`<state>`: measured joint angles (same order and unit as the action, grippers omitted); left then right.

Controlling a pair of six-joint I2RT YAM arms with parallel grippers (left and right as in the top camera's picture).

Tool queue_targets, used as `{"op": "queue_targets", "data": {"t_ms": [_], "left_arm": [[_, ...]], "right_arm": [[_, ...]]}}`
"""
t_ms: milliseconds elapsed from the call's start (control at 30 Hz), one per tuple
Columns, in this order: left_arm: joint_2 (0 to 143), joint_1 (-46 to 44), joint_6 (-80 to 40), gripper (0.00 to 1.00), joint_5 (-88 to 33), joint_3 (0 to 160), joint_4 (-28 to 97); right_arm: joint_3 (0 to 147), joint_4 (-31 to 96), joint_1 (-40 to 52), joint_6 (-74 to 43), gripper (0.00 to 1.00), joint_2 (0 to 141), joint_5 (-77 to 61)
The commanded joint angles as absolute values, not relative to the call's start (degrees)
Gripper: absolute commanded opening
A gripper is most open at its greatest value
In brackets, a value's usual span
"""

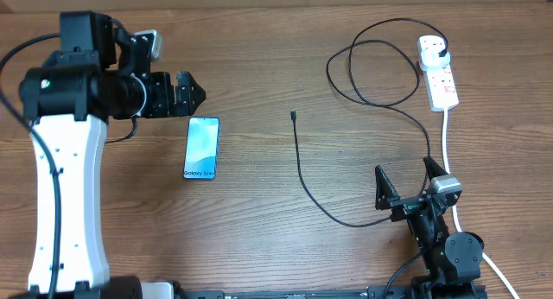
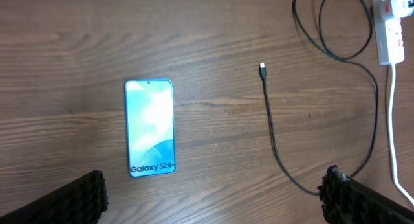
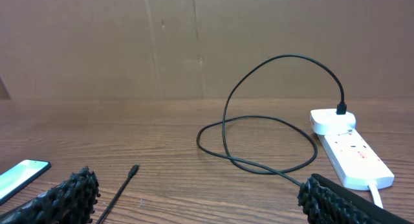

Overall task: Plug charger to phone and switch on socket
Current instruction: 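Move the left gripper forward over the smartphone and lower it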

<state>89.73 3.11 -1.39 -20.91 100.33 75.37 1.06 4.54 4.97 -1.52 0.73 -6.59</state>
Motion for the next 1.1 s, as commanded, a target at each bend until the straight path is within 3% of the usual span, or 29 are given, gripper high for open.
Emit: {"op": "queue_targets", "data": {"t_ms": [0,333,667,1067], "left_arm": [[92.8,2.9,-1.5,1.00,-23.1,101.7,75.5],[108.0,-5.9,-7.4,0.98,-1.1,101.7,78.3],[119.8,-6.7,-7.3,0.94,0.3,101.2,75.9],[121.0,-6.7,-3.2,0.96,0.4,91.7,65.5]], "right_arm": [[0.4,4.3,5.3,-1.6,1.00,0.2,-6.2],[0.4,4.3,5.3,-1.7,1.00,0.2,-6.2],[0.4,4.3,5.3,-1.6,1.00,0.2,-6.2],[0.4,4.3,5.3,-1.7,1.00,0.2,-6.2]]}}
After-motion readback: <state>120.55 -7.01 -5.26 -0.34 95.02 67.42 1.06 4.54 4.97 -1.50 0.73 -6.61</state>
